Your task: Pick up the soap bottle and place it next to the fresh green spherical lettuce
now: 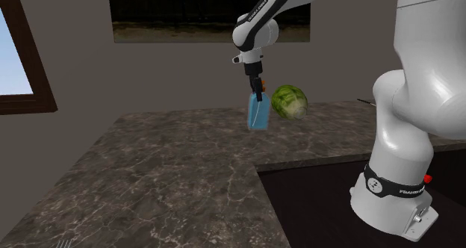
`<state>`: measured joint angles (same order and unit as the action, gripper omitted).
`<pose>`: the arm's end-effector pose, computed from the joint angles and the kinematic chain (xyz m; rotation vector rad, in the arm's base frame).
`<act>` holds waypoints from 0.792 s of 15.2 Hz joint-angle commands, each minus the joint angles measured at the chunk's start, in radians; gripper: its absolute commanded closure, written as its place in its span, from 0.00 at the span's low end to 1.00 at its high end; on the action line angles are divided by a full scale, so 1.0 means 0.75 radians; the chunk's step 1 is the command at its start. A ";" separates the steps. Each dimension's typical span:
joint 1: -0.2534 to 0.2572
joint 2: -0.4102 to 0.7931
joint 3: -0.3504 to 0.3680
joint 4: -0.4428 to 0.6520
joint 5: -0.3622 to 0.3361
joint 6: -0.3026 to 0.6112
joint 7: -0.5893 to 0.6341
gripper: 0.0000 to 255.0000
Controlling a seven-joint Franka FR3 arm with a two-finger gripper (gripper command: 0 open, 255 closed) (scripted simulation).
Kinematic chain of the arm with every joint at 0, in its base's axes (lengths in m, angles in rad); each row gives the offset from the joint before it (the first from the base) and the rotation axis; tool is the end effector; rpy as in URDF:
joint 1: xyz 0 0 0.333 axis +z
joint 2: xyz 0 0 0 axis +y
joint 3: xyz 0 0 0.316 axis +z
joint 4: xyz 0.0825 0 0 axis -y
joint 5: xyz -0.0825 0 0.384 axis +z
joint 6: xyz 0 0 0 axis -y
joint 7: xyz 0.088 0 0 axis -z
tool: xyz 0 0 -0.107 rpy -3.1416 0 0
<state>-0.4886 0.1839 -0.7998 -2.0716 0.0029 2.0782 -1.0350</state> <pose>0.1628 -0.5313 0.3591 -3.0461 0.3898 0.2572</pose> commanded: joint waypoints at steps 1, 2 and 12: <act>0.000 0.000 0.000 0.000 0.000 0.000 0.000 0.00; 0.007 -0.020 -0.003 0.028 -0.015 -0.043 0.011 0.00; 0.024 -0.064 -0.007 0.118 -0.047 -0.165 0.035 0.00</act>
<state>-0.4709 0.1359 -0.8051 -1.9836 -0.0322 1.9544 -1.0090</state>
